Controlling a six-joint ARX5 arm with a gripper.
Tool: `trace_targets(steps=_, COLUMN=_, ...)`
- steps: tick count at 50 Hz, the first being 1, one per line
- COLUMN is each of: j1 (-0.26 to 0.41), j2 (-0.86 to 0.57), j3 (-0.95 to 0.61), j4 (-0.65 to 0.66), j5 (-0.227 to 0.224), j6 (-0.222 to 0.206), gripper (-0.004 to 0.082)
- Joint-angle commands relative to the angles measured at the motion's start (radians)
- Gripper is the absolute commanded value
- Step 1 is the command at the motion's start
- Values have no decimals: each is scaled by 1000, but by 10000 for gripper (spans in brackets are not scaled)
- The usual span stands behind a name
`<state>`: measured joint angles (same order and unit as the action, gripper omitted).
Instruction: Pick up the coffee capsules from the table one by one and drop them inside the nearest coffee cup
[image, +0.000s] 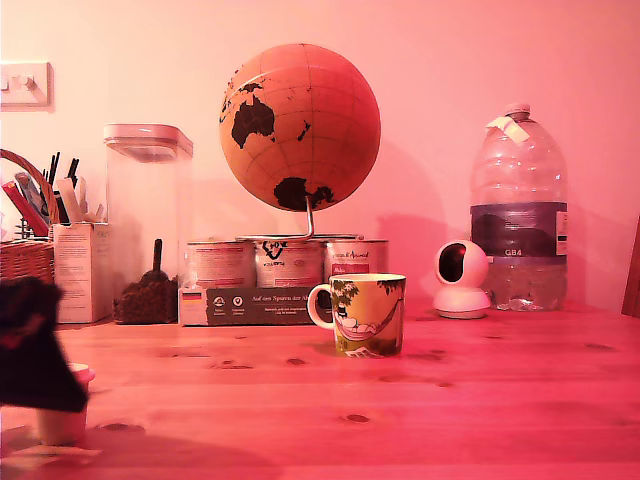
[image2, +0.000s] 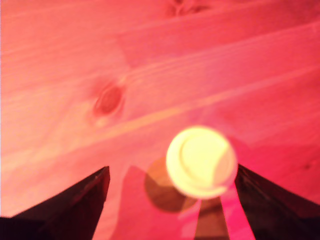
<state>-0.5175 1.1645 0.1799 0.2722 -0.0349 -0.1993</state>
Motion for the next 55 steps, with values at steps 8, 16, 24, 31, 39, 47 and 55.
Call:
trace_targets(steps=8, j1=-2, j2=49, j3=18, j4=43, j5=9, j6=9, gripper=710)
trace_targets(steps=16, j1=-2, j2=54, j3=19, j4=50, j5=12, j6=9, gripper=710)
trace_targets(steps=24, j1=-2, j2=54, j3=19, j4=57, j5=13, j6=16, gripper=709)
trace_targets(steps=31, j1=-2, j2=65, j3=19, j4=75, j5=27, j6=36, gripper=667)
trace_targets(steps=39, j1=-3, j2=95, j3=21, j4=123, j5=74, j6=43, gripper=510)
trace_targets(steps=47, j1=-3, j2=101, j3=23, j4=128, j5=92, j6=46, gripper=461)
trace_targets(steps=55, j1=-3, j2=101, j3=23, j4=127, j5=95, j6=51, gripper=423)
